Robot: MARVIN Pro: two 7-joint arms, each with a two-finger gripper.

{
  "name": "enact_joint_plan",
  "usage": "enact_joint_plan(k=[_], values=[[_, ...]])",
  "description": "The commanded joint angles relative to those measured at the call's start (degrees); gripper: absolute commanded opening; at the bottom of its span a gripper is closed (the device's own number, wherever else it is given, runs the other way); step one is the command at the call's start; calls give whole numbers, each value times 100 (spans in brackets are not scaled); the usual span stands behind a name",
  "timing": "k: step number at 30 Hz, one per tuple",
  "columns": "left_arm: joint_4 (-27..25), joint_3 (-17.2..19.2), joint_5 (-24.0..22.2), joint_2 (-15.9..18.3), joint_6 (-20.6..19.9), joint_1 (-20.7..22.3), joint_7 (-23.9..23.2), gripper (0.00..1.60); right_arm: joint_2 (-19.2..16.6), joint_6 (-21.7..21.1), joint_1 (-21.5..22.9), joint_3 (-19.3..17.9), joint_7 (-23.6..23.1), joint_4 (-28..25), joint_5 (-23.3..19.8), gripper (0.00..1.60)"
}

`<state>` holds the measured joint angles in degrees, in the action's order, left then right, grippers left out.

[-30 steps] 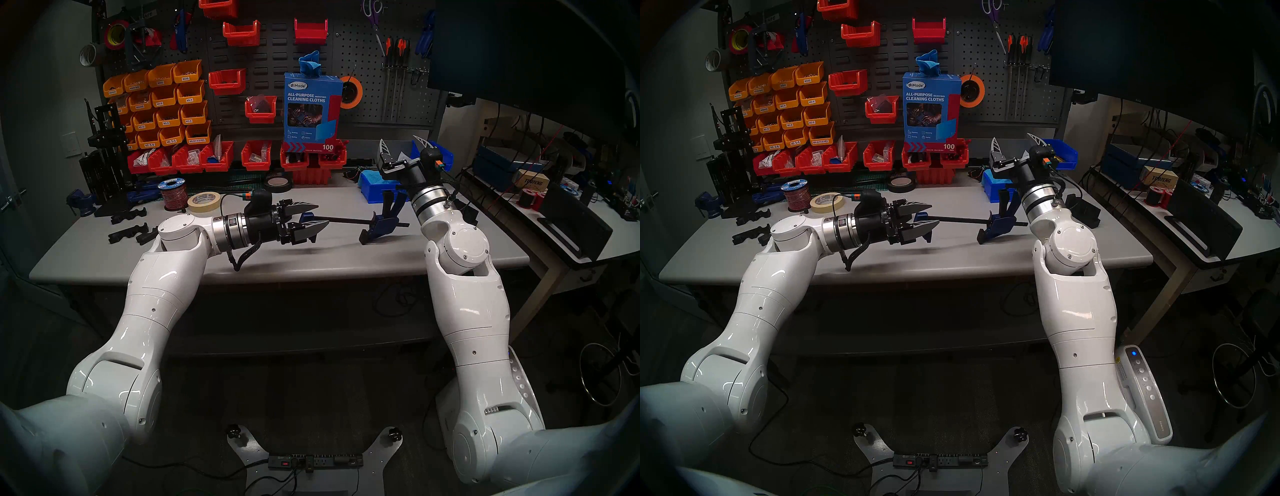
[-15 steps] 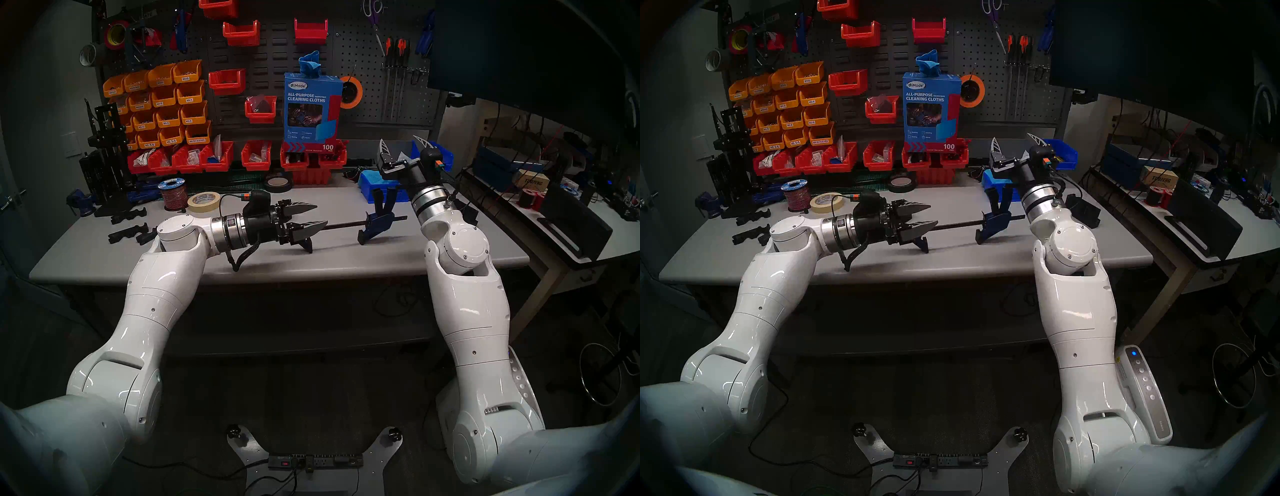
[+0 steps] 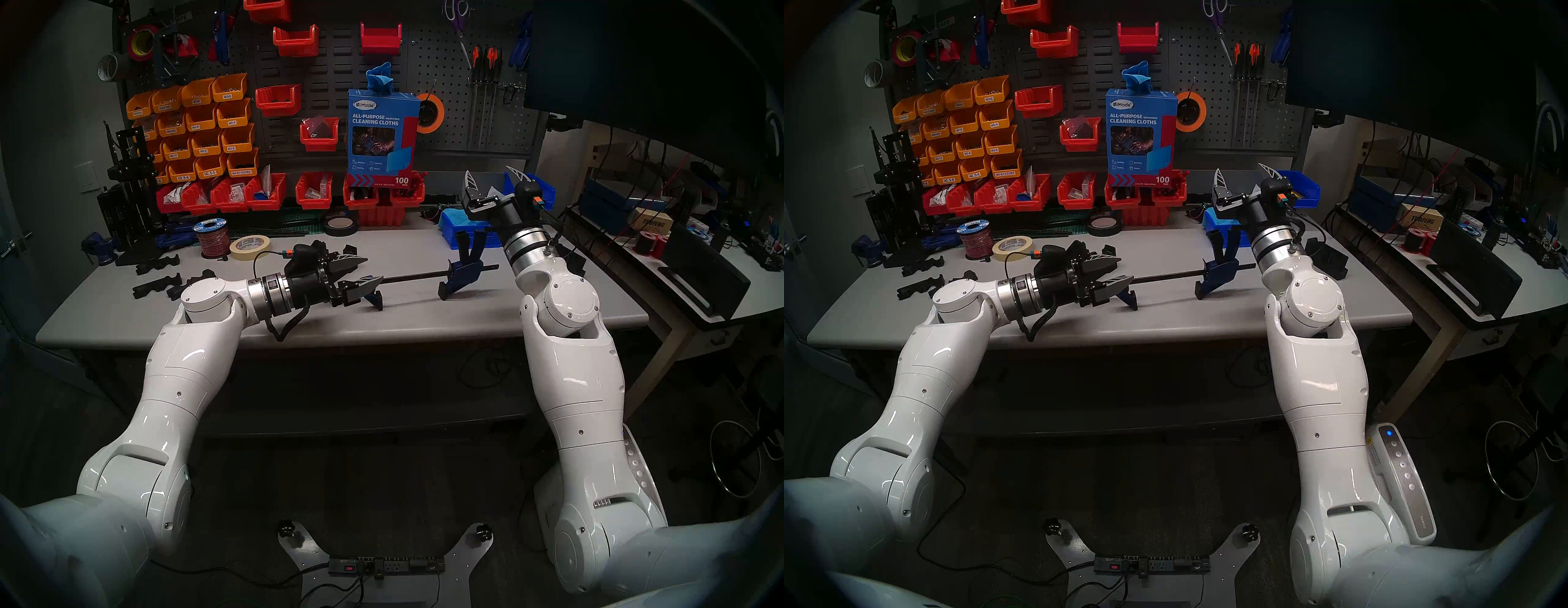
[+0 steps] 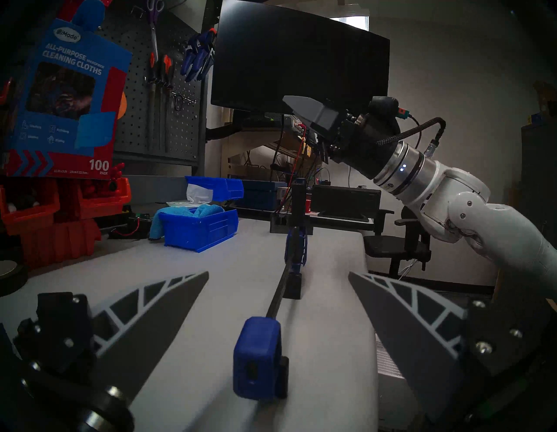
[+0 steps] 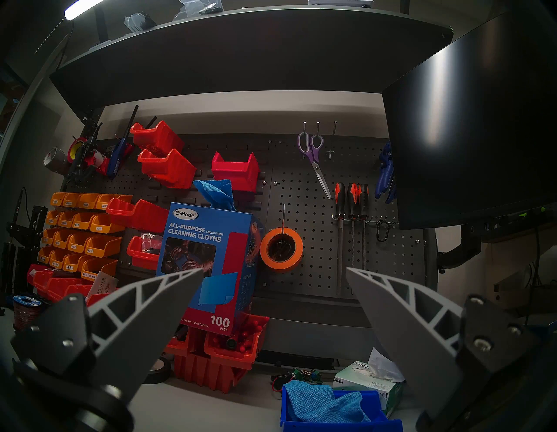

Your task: Clamp the two 3D printed pieces together with the clamp

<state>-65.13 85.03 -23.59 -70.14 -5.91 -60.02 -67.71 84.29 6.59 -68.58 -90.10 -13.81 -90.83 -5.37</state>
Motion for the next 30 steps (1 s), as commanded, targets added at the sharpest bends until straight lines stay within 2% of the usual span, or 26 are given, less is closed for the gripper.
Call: enact_joint_plan(k=[1, 16, 30], values=[[-68, 93, -102, -56, 42, 80, 23, 160, -3, 35, 165, 9, -2, -204, 14, 160], [-88, 94, -206, -200, -209, -142, 8, 160, -3, 34, 165, 9, -2, -204, 14, 160], [-75, 165, -154, -262, -228, -199, 26, 160, -3, 36, 165, 9, -2, -203, 13, 160]])
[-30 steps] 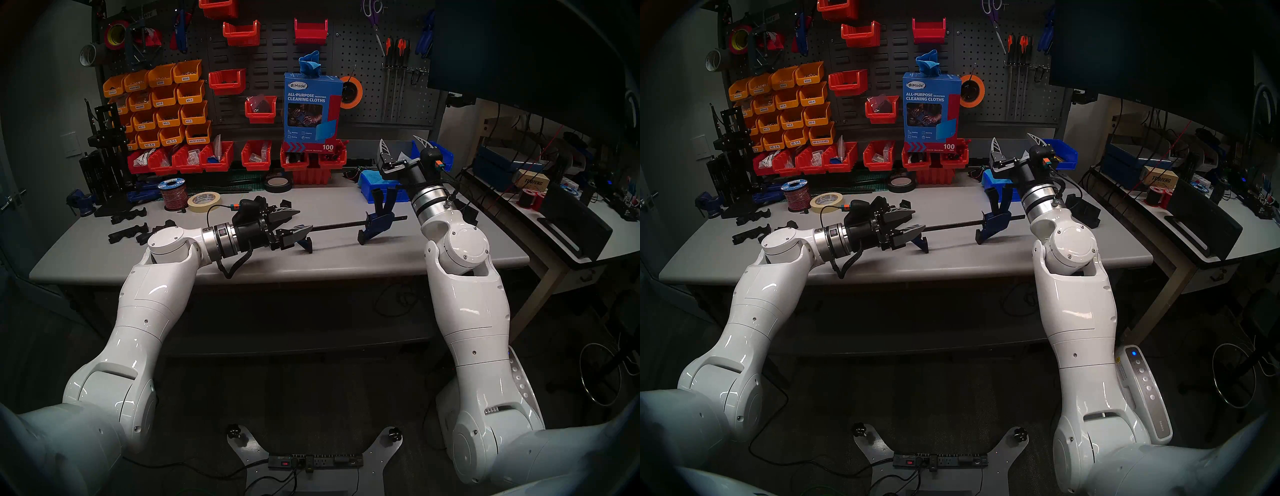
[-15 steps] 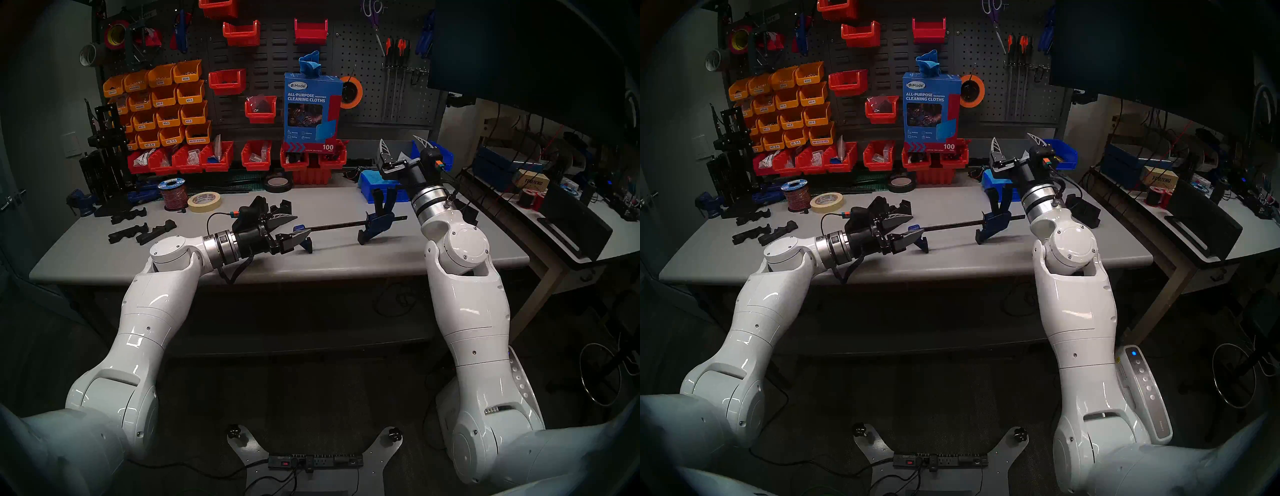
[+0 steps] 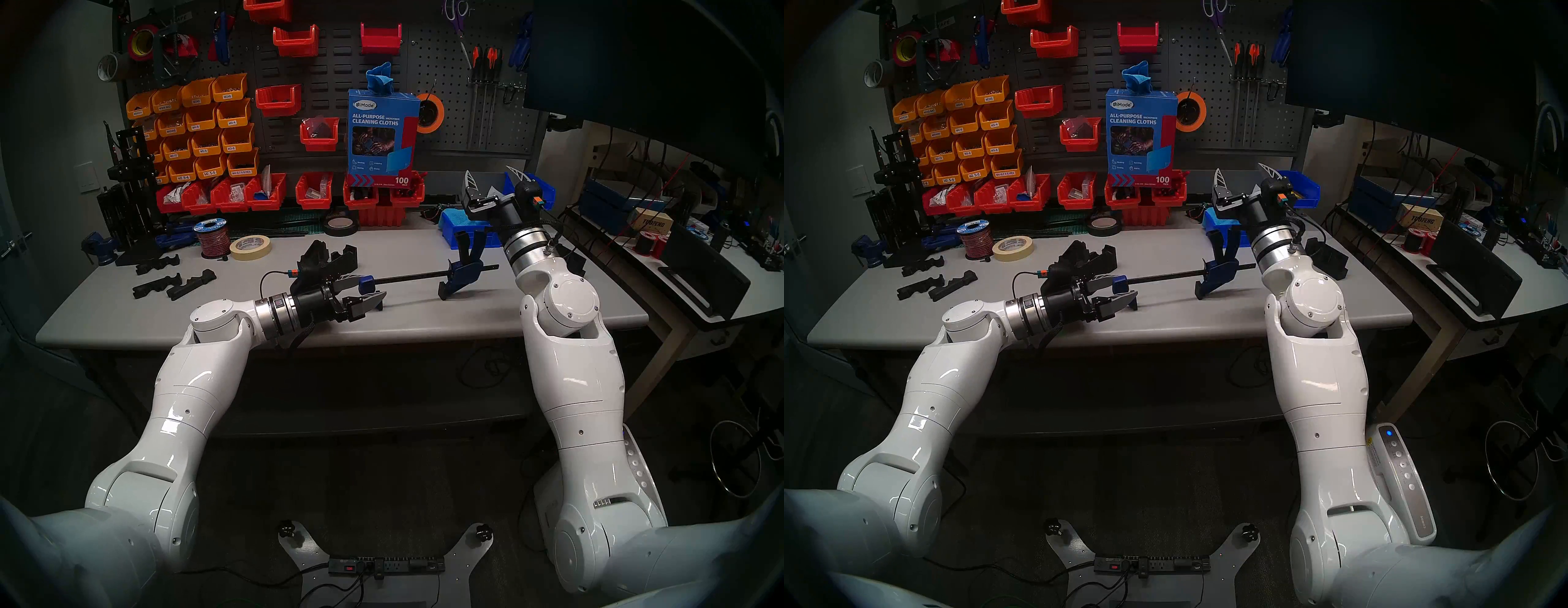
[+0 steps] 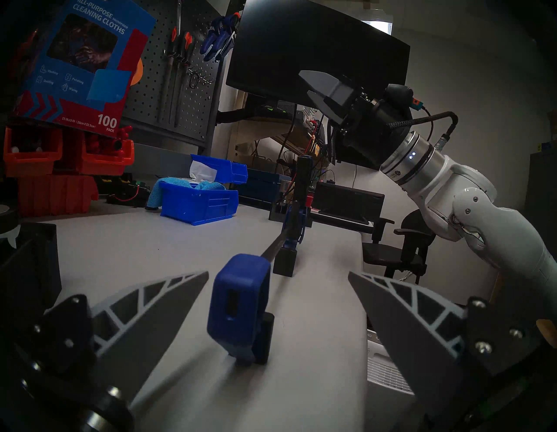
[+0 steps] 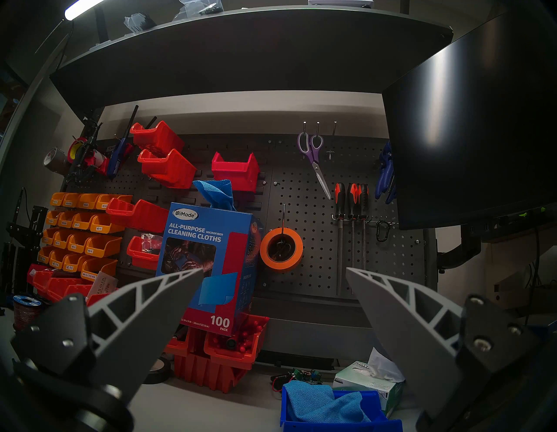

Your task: Clamp the two 3D printed pieces together with the clamp

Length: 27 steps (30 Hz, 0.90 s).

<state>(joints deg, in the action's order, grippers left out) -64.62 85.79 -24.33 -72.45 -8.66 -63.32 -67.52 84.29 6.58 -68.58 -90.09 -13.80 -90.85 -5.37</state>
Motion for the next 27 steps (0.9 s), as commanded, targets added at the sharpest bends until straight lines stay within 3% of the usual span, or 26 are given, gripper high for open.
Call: enact_joint_plan(k=[1, 27], values=[[-128, 91, -79, -34, 48, 125, 10, 160, -3, 36, 165, 9, -3, -201, 13, 160], [-76, 116, 69, -178, 346, 17, 369, 160, -3, 36, 165, 9, -2, -201, 13, 160]])
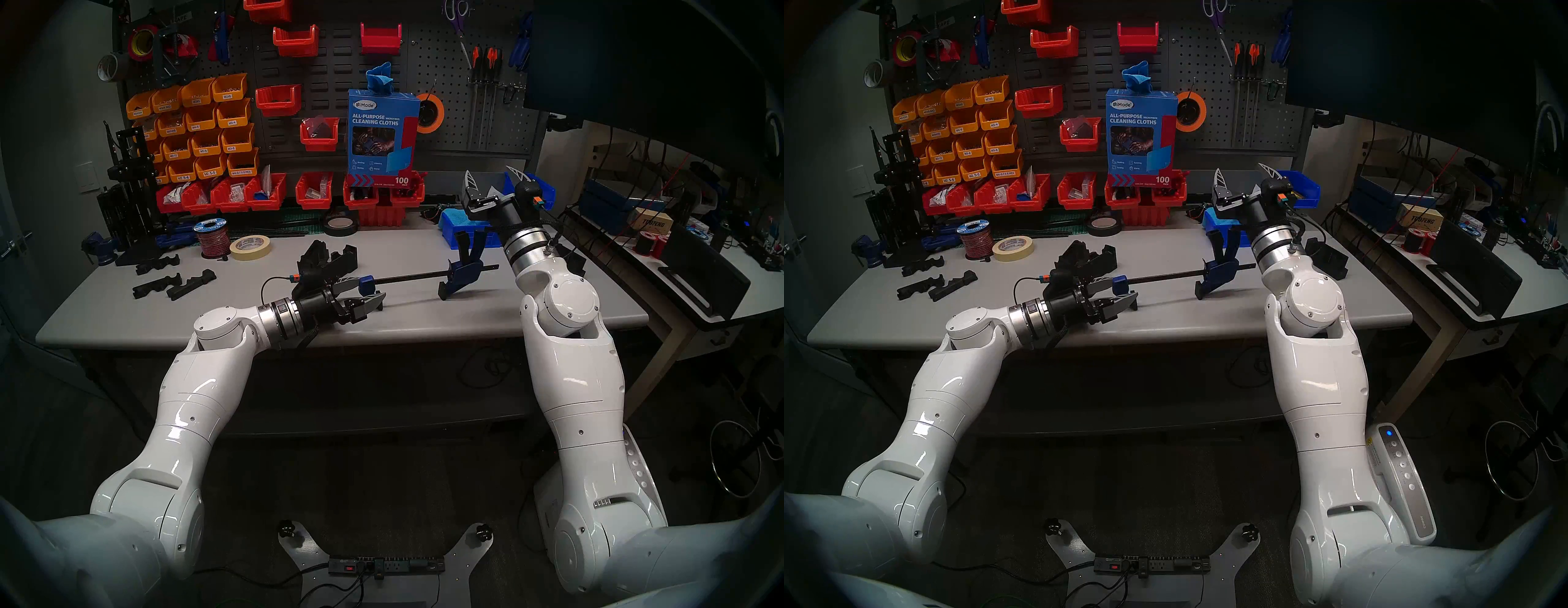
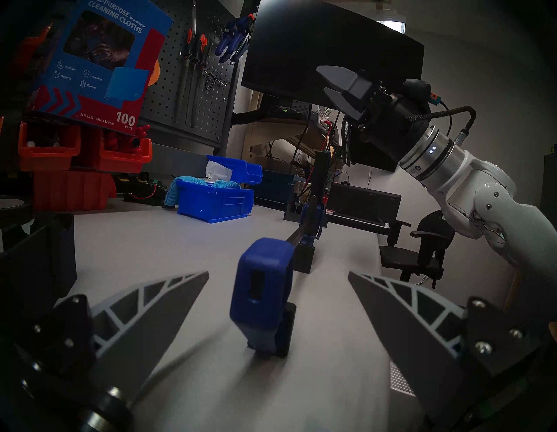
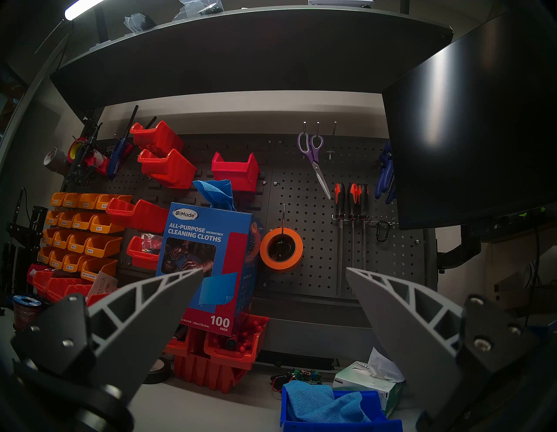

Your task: Clamp the two 3D printed pieces together with the clamp

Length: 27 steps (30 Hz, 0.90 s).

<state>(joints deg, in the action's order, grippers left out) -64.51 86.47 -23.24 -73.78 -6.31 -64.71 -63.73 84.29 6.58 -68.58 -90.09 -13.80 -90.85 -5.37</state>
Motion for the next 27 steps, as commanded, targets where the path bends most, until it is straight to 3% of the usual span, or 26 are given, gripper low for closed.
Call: enact_joint_plan(k=[1, 11, 12, 13, 14, 15, 17, 19, 25, 26, 27], values=[[-73, 51, -45, -55, 140, 156, 3, 160, -3, 36, 165, 9, -3, -201, 13, 160], [23, 79, -68, -101, 271, 170, 67, 160, -3, 36, 165, 9, -3, -201, 13, 160], [30, 81, -70, -103, 276, 171, 66, 142, -3, 36, 165, 9, -3, -201, 13, 160], [37, 87, -74, -106, 280, 170, 64, 104, -3, 36, 165, 9, -3, -200, 12, 160], [42, 90, -76, -106, 286, 166, 60, 104, -3, 36, 165, 9, -3, -201, 13, 160], [47, 93, -77, -105, 293, 164, 56, 67, -3, 36, 165, 9, -3, -201, 13, 160], [54, 101, -80, -106, 302, 160, 45, 47, -3, 36, 165, 9, -3, -200, 12, 160], [58, 111, -83, -108, 310, 158, 32, 29, -3, 36, 165, 9, -3, -200, 12, 160], [91, 154, -105, -119, 339, 165, -35, 14, -3, 37, 165, 9, -3, -200, 12, 160], [96, 162, -107, -122, 345, 165, -43, 0, -3, 37, 165, 9, -3, -200, 12, 160], [101, 169, -109, -124, 352, 166, -53, 0, -3, 37, 165, 9, -3, -200, 12, 160]])
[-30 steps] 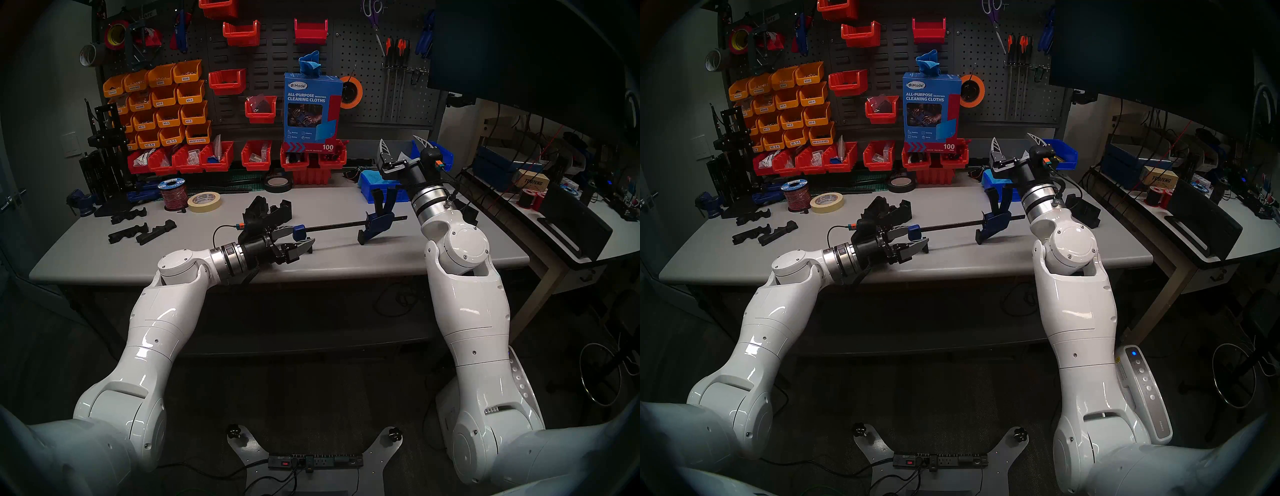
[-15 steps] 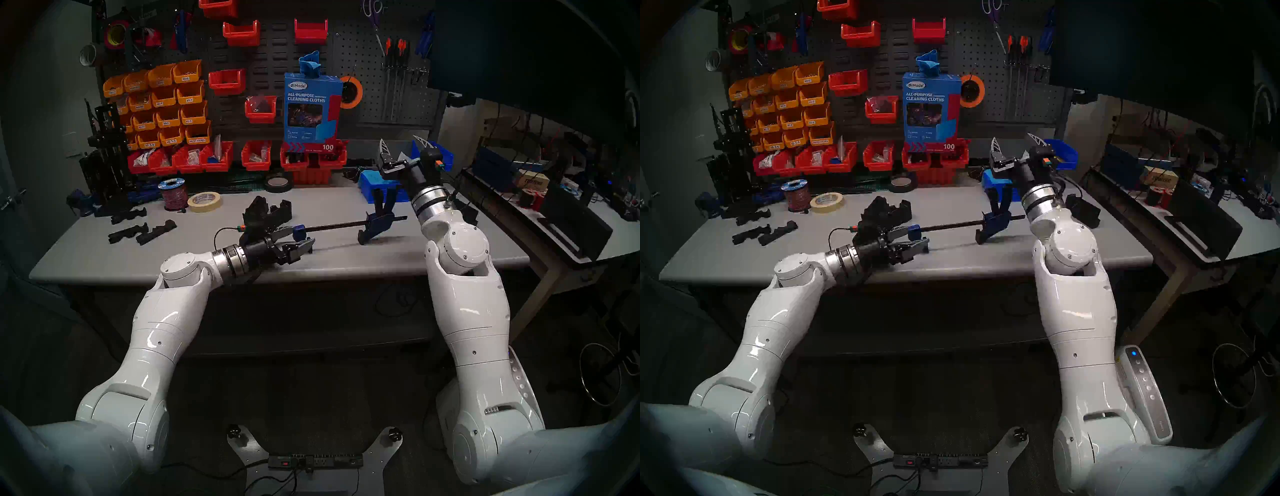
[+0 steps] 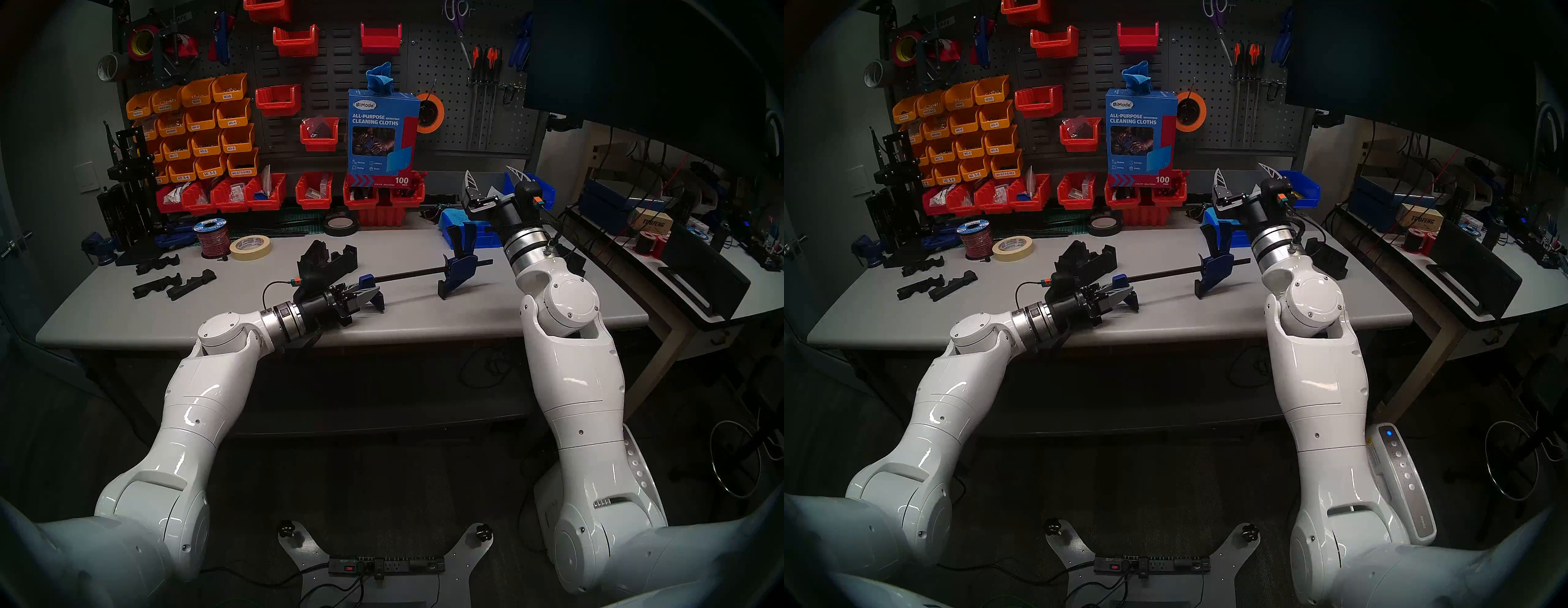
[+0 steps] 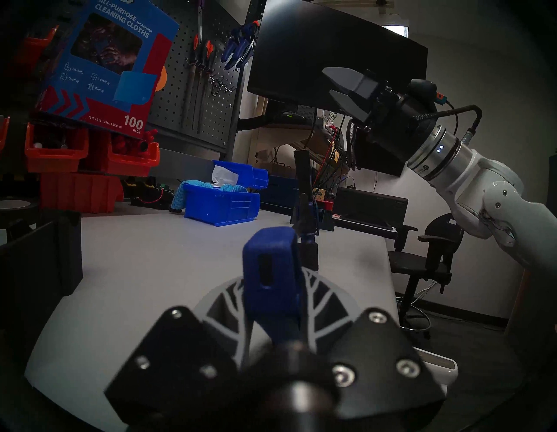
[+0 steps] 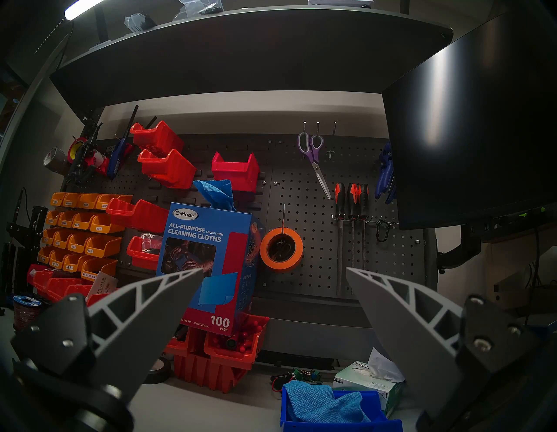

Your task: Clamp the two 3D printed pieces together with the clamp

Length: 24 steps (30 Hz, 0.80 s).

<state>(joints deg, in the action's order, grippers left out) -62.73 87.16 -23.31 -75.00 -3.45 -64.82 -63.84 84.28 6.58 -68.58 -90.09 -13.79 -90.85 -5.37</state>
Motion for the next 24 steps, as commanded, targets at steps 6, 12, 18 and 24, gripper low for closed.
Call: enact_joint_plan(k=[6, 12, 18, 24], values=[[-40, 134, -102, -4, 121, 180, -112, 0, -3, 37, 165, 9, -3, -200, 12, 160], [-44, 211, -123, -35, 179, 162, -149, 0, -3, 37, 165, 9, -3, -199, 12, 160], [-73, 265, -137, -49, 176, 148, -215, 0, -3, 38, 165, 9, -3, -199, 12, 160], [-105, 316, -148, -33, 143, 123, -304, 0, -3, 38, 165, 9, -3, -198, 12, 160]])
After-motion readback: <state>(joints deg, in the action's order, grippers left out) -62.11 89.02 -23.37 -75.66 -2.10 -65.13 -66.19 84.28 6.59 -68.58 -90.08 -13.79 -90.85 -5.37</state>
